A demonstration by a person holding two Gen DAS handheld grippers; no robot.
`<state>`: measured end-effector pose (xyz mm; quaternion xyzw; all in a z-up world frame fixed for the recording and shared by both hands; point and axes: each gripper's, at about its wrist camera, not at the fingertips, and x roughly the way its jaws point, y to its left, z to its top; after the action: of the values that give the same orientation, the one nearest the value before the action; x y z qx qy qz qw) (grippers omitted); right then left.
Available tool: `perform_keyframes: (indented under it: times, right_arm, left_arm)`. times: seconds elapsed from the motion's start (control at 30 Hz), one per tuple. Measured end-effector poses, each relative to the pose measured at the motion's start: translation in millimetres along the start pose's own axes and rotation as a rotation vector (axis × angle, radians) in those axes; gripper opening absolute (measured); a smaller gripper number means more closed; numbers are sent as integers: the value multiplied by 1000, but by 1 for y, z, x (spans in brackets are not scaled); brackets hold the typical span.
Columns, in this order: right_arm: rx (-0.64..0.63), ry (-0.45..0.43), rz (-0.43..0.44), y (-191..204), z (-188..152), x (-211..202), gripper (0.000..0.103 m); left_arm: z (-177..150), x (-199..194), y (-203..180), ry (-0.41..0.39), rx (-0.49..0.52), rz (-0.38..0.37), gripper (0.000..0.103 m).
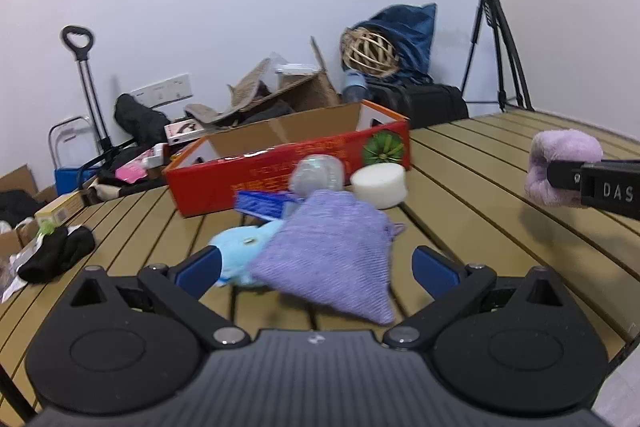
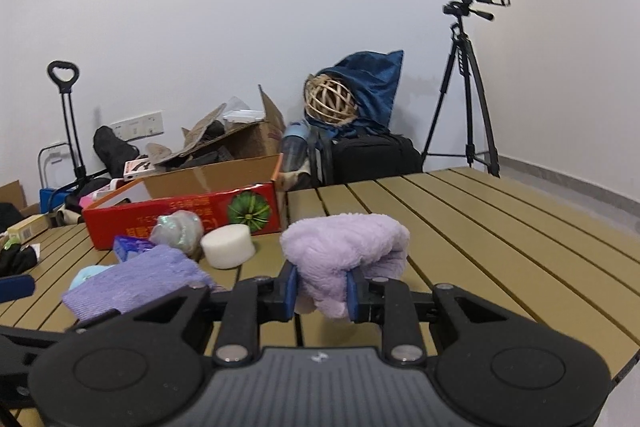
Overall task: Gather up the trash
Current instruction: 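Close the left gripper on the purple burlap pouch, then carry the pouch in the left gripper while the right gripper carries the towel to the bin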
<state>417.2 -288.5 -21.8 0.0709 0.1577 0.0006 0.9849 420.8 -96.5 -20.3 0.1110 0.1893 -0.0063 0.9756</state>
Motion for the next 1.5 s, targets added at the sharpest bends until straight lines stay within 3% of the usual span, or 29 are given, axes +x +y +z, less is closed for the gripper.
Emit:
perform_keyframes:
  times: [0.37,0.57,0.87,0.93,1.03,1.23,1.5]
  right_arm:
    - [31,-22,-11,-26,5,-1,23]
    - [32,-32,-15,-37,8,-4,23]
    - [48,-42,-4,-44,9,-9,23]
    - [52,-46,1,-45,9,-10,23]
    - [55,-51,7,-45,9,-12,23]
    - [52,-71,21,-46,8,-20,23]
    - [57,-75,39,-47,10,-24,23]
  left_arm:
    - [15,48,-10,128,-22,39,103]
    - [14,59,-19,147,20,67,102]
    - [15,68,-16,201,-11,85,75]
    - [15,66,-14,201,-23,64,56]
    - [16,63,-12,203,-45,47,46]
    - [16,53,-5,184,-99,27,34]
    - [18,31,3,152,-129,14,33]
